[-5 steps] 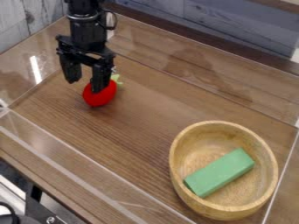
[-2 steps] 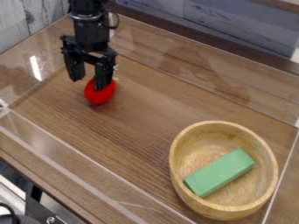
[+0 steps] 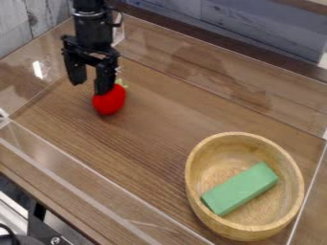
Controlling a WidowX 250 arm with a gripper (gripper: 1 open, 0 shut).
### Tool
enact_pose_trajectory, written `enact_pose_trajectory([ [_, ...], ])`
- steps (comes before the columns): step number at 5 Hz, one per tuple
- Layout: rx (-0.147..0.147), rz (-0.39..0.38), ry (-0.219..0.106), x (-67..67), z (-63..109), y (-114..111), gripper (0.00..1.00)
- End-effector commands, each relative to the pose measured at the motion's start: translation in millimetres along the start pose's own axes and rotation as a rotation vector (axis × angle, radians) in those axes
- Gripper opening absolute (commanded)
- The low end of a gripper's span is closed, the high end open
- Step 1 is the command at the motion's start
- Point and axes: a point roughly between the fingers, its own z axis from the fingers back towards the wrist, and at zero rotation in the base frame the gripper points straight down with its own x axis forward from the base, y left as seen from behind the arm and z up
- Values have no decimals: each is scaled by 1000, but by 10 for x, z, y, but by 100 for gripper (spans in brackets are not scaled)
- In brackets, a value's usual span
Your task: Move the red object to the right side of the table
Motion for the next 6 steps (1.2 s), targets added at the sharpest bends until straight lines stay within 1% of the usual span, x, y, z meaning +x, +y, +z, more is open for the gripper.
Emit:
enact_pose_trajectory([
  [1, 18, 16, -37, 70, 97, 194, 100],
  [2, 11, -8, -38, 84, 204, 30, 100],
  [4, 4, -19, -30, 338, 62, -222, 100],
  [5, -4, 10, -26, 357, -150, -380, 100],
  [6, -13, 44, -28, 352, -239, -519, 0],
])
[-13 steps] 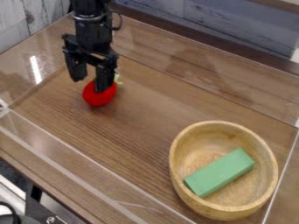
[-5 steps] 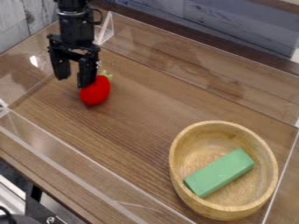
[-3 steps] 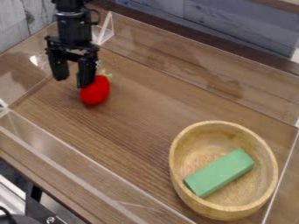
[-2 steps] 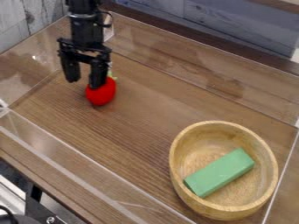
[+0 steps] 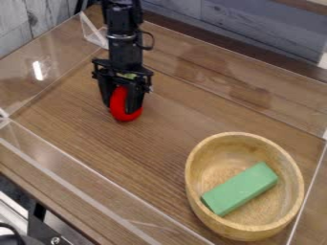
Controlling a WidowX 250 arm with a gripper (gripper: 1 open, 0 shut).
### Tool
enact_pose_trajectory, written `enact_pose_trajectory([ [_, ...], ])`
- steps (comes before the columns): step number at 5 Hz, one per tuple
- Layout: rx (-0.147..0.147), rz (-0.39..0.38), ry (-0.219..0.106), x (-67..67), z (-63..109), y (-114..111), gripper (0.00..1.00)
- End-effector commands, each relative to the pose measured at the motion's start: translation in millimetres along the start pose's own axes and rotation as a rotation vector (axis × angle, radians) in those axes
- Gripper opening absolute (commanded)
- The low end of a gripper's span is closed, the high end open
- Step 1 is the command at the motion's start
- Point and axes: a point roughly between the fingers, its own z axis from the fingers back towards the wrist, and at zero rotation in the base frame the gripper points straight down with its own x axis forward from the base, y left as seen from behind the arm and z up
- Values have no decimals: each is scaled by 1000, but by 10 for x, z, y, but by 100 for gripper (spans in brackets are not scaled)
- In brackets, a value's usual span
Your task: Move the red object to the right side of the table
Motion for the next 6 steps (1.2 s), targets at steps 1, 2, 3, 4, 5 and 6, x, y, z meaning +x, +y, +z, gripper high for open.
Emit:
enact_pose_trajectory([
  [1, -18, -16, -55, -29, 290, -53, 0],
  [2, -51, -49, -80, -105, 548, -134, 0],
  [3, -85, -133, -105, -146, 698, -451, 0],
  [4, -105, -217, -112, -193, 741, -782, 100],
  [5, -103, -303, -95, -267, 611, -1157, 0],
  [6, -91, -313, -98, -395, 486, -1251, 0],
])
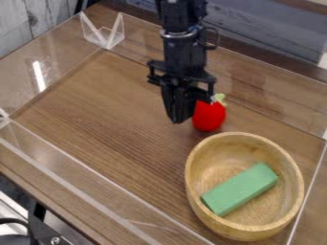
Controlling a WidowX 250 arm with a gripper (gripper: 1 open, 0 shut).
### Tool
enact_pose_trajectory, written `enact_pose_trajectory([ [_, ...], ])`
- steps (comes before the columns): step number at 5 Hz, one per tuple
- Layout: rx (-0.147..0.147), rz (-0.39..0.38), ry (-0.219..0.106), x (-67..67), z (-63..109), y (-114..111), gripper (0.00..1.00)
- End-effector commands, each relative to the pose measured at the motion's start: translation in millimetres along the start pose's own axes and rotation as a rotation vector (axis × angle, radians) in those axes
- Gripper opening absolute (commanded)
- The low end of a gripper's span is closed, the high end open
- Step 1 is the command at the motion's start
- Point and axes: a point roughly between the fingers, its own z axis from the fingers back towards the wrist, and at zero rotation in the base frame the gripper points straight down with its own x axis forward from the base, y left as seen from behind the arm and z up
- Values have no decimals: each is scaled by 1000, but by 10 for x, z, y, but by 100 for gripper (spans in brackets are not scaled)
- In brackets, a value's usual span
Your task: Move the red object to the right side of the table
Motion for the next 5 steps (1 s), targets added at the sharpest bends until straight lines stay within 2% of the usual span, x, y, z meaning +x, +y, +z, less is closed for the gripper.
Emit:
enact_pose_trajectory([
  [1, 11, 3, -62, -50, 75, 43, 100],
  [2, -4, 50, -87, -29, -70, 107, 100],
  [3, 3, 99, -113, -5, -168, 29, 0],
  [4, 36, 84, -120, 90, -139, -188, 0],
  [5, 70, 68, -133, 173, -136, -401, 100],
])
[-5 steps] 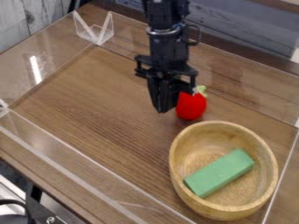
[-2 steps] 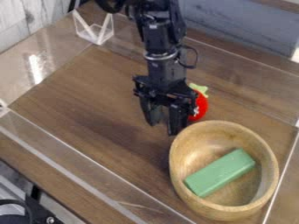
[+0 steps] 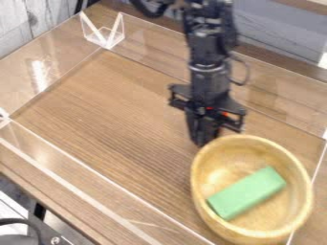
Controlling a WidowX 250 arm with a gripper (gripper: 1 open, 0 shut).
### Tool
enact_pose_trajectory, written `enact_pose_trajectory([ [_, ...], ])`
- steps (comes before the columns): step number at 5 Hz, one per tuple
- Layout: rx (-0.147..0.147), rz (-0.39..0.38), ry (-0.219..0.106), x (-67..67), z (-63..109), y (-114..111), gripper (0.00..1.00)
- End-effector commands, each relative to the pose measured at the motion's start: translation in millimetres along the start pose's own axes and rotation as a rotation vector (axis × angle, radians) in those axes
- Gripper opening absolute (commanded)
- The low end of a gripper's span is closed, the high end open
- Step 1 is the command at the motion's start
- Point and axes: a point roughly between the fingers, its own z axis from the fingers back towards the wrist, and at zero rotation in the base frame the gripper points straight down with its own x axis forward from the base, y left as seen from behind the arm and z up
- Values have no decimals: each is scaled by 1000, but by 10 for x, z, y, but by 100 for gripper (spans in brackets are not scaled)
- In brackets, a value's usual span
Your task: Move the red object to the right side of the table
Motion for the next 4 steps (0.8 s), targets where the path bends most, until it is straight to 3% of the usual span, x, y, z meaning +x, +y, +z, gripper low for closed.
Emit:
enact_pose_trajectory([
  [1, -7, -79, -30, -11, 81, 95, 0],
  [2, -8, -140, -19, -54, 37, 212, 0],
  [3, -18, -93, -30, 8, -53, 425, 0],
  [4, -33, -61, -45, 47, -119, 602, 100],
])
